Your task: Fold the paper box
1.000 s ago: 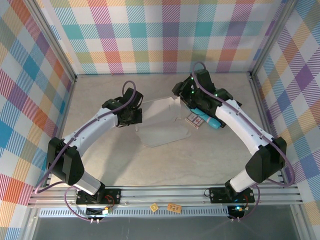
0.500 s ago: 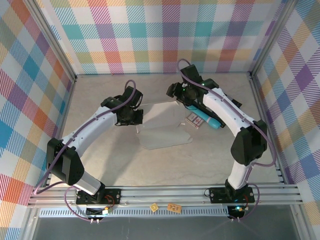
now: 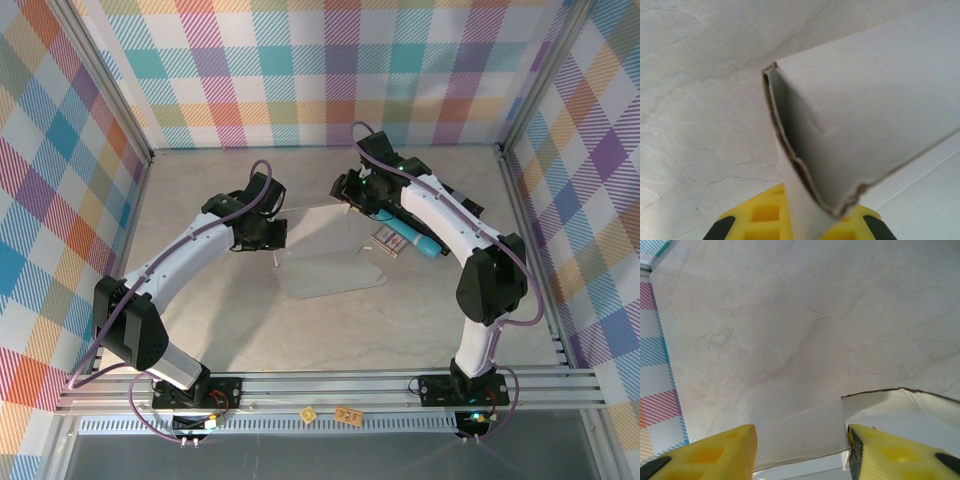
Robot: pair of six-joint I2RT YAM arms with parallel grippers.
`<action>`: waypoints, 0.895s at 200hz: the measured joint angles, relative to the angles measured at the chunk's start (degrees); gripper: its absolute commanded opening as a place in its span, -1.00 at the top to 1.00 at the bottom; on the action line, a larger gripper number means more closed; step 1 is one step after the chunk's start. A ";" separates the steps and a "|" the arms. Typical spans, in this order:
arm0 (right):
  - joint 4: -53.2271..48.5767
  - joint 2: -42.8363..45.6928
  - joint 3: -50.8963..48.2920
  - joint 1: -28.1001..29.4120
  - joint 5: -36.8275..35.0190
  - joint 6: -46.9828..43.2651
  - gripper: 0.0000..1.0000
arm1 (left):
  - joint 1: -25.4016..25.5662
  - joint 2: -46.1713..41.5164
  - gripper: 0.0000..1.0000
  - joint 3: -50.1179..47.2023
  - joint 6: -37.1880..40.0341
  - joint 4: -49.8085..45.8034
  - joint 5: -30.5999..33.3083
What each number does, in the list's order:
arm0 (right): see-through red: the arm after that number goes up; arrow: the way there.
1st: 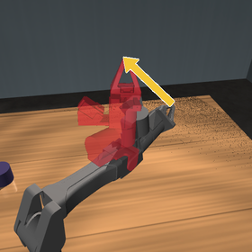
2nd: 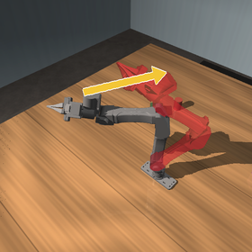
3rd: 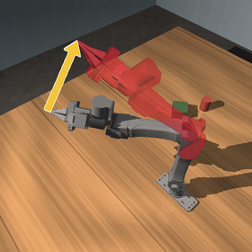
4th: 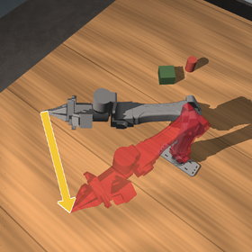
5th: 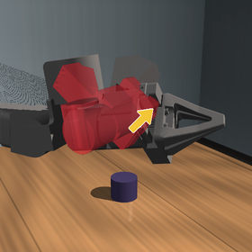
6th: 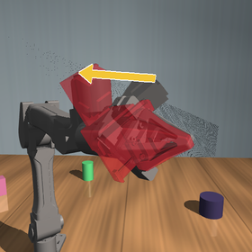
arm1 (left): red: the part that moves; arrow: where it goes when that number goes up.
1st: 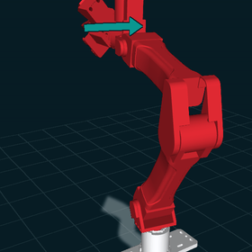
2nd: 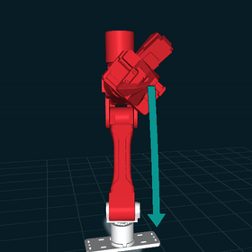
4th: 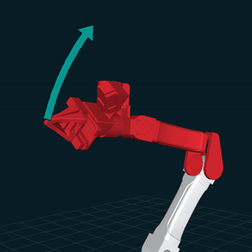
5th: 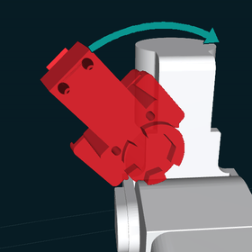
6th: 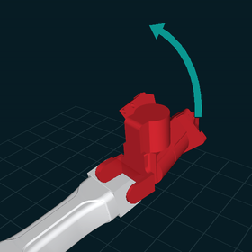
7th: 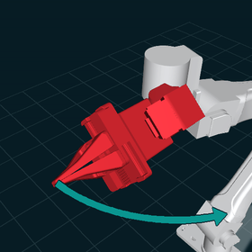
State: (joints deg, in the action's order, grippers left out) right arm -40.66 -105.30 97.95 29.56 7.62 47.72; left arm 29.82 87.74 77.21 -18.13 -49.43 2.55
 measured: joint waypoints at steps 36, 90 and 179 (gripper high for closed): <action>1.60 0.02 -1.25 -0.33 0.66 2.21 0.21 | -0.02 0.00 1.00 0.00 0.00 0.02 0.02; 2.75 4.76 -5.25 -0.39 -1.03 2.05 -0.23 | 0.00 -0.35 1.00 -0.02 0.42 0.02 0.02; 6.36 24.59 -31.34 -0.28 -2.56 -3.48 -0.03 | 0.09 -3.96 1.00 -1.77 3.56 3.10 0.04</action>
State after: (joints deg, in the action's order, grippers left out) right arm -34.30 -80.71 66.61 29.28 5.06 44.25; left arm 29.91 83.79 75.44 -14.57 -46.33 2.59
